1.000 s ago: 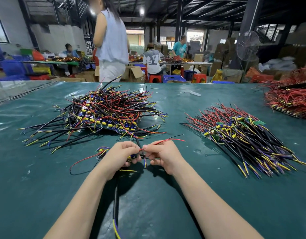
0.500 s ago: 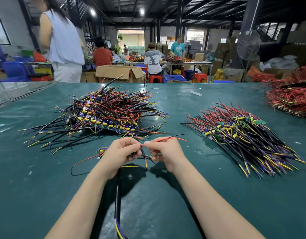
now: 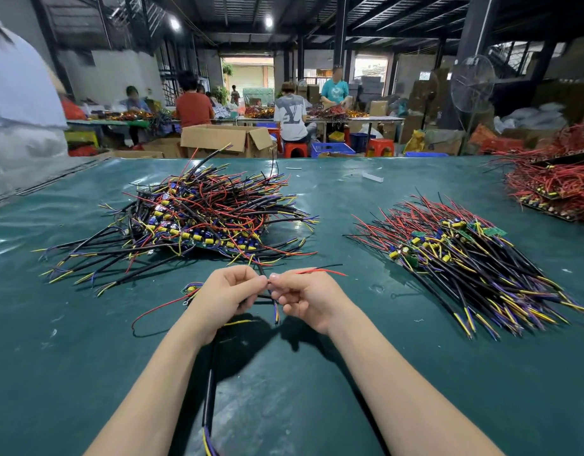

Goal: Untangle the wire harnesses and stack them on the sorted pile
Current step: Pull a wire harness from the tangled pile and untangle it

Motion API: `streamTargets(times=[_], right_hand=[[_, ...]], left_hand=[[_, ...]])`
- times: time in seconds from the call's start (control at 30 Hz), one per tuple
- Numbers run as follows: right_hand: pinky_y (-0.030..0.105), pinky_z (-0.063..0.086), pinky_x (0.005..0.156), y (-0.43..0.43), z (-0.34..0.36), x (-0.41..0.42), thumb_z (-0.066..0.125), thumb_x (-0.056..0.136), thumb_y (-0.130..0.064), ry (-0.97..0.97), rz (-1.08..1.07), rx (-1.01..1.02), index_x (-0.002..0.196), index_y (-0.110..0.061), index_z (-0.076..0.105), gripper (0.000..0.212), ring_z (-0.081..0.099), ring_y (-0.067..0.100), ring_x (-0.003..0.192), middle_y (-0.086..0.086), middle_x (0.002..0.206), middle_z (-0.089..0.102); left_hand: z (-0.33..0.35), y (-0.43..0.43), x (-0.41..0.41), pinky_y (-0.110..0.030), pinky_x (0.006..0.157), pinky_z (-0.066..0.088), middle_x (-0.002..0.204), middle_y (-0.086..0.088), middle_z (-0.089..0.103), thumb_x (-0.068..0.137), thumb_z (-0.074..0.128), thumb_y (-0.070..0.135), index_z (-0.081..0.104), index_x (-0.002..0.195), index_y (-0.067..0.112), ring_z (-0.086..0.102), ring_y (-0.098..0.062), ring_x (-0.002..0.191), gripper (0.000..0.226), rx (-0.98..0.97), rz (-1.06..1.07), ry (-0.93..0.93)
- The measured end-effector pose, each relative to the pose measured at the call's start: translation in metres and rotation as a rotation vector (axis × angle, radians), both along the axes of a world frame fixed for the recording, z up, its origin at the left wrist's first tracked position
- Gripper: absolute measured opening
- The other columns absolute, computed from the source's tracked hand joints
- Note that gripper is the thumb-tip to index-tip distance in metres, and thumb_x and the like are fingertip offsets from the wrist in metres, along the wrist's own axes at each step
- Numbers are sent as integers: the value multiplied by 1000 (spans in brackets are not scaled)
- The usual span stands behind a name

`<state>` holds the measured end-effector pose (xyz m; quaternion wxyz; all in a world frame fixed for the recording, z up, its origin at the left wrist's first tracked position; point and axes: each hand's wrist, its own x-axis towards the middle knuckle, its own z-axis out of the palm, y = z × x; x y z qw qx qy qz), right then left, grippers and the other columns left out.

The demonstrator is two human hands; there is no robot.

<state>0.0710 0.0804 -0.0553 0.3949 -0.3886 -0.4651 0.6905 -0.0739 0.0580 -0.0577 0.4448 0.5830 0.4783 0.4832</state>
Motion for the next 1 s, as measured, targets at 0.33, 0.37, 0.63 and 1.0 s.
streamTargets(times=[0.33,0.37,0.63,1.0], right_hand=[[10,38,39,-1,2,6,67,81,-9,-111,-85,51,62,-14,61,20,51,1,37,-8,45,59],[10,38,39,0,2,7,67,79,-8,-114,-108,64,60,-14,61,21,50,1,37,-8,44,57],[11,33,35,-1,2,0,66,78,-1,-103,-108,90,54,-9,59,27,42,3,32,-4,39,52],[11,35,35,0,7,8,64,83,-8,-17,-170,71,66,-6,62,17,45,1,34,-5,42,56]], left_hand=[[-5,3,-9,-13,48,35,42,5,50,89,58,7,56,63,11,41,-2,41,26,4,73,88],[-6,4,-10,-15,51,37,43,5,51,88,60,7,57,63,11,43,-3,42,25,3,88,98],[-4,3,-6,-24,49,30,34,5,44,66,79,33,47,41,18,33,-6,34,44,113,389,348],[-2,5,-9,-12,39,25,36,9,36,75,75,17,43,46,14,28,-4,34,43,128,285,61]])
